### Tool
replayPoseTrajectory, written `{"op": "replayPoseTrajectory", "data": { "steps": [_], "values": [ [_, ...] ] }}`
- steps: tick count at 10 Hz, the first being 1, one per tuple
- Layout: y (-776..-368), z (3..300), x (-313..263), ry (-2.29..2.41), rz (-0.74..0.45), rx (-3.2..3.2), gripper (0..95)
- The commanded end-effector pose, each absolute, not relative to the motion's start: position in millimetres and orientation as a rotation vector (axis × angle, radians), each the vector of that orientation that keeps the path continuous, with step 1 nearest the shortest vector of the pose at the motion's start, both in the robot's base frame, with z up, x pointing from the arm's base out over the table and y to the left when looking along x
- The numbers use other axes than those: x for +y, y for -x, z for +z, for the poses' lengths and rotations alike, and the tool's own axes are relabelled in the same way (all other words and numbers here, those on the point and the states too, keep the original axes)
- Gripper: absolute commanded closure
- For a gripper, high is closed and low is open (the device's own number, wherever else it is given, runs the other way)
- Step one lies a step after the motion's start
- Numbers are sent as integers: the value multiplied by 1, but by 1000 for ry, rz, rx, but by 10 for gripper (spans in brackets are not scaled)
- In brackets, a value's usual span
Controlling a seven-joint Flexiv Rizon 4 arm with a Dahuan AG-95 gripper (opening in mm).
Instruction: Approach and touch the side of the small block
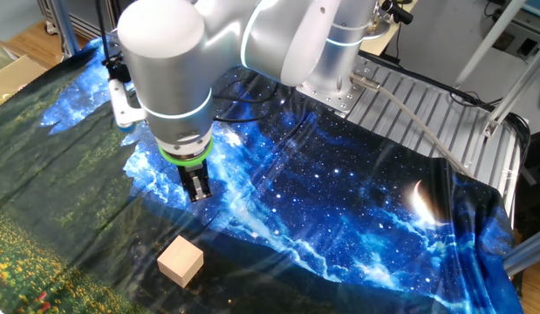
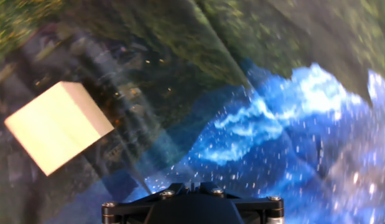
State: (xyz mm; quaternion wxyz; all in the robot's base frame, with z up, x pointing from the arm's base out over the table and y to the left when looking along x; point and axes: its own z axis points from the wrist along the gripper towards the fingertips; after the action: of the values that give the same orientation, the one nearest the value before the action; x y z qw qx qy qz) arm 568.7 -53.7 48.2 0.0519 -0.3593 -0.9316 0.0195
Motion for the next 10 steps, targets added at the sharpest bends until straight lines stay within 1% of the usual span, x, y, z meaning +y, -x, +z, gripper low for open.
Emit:
{"op": "replayPoseTrajectory", "data": {
  "steps": [1,6,9,10],
  "values": [
    [-564,45,-41,1243,42,-2751,950],
    [-553,40,-15,1398,38,-2664,950],
    [-553,35,-11,1544,-12,-2570,950],
    [-553,33,-10,1579,2,-2568,950]
  ]
}}
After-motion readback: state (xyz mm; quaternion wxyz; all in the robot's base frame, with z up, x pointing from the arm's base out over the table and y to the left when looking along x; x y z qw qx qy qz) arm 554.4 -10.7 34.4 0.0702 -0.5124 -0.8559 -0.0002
